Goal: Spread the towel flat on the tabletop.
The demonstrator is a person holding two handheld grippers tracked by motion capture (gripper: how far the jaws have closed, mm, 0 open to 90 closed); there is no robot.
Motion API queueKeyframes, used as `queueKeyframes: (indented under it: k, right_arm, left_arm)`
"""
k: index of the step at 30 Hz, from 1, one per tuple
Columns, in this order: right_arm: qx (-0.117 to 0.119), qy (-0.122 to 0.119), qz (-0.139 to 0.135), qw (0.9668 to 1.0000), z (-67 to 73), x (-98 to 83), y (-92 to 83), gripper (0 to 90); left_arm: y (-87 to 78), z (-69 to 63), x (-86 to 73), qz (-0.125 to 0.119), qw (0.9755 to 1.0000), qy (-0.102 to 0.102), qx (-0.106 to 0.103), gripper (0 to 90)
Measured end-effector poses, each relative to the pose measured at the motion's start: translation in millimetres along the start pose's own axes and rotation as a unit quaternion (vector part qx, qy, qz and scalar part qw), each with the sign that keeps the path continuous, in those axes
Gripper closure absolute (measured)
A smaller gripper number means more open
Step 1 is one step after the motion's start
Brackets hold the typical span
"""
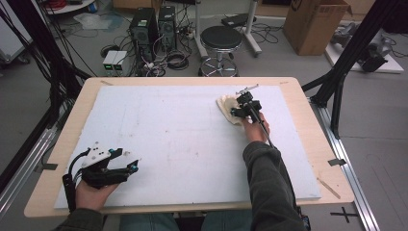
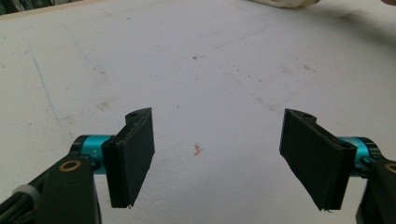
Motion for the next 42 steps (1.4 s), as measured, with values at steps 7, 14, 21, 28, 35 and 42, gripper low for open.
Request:
queueKeyframes:
  k: [7,14,21,28,35,42]
  right_arm:
    - [0.014,0.012,-0.002,0.9998,-5.1,1.8,-6.0,71.6]
    - [0.045,0.029,-0.018,0.9984,-9.4,7.1,-26.0,73.2]
    - [0.079,0.034,-0.039,0.9955,-3.3,12.0,-49.1,73.5]
    - [0.111,0.023,-0.048,0.9924,9.2,12.9,-69.0,73.5]
    - [0.136,0.016,-0.052,0.9892,22.2,7.7,-88.2,73.4]
    - [0.158,0.01,-0.053,0.9859,36.3,-3.2,-102.9,73.4]
  left_arm:
    - [-0.5,0.1,-0.1,0.0,1.0,-0.001,0.001,26.9]
    - [-0.8,-0.2,0.3,-0.001,1.0,-0.001,0.002,27.0]
    - [-1.3,-0.9,1.0,-0.001,1.0,0.003,0.002,27.0]
    - [-1.9,-1.7,1.7,-0.005,1.0,0.001,0.002,27.0]
    - [-1.9,-2.7,2.1,-0.006,1.0,0.003,0.0,27.0]
    - [-1.8,-4.1,3.0,-0.007,1.0,0.005,0.001,27.0]
Point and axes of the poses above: each handheld gripper's, and its own axes: y roughly forward along the jaws, x roughly out of its top, z roughly to its left, the point moved 4 cm from there along y, roughly forward along the jaws, and after that the axes turned 11 degrees about y, right-handed, at the moved point
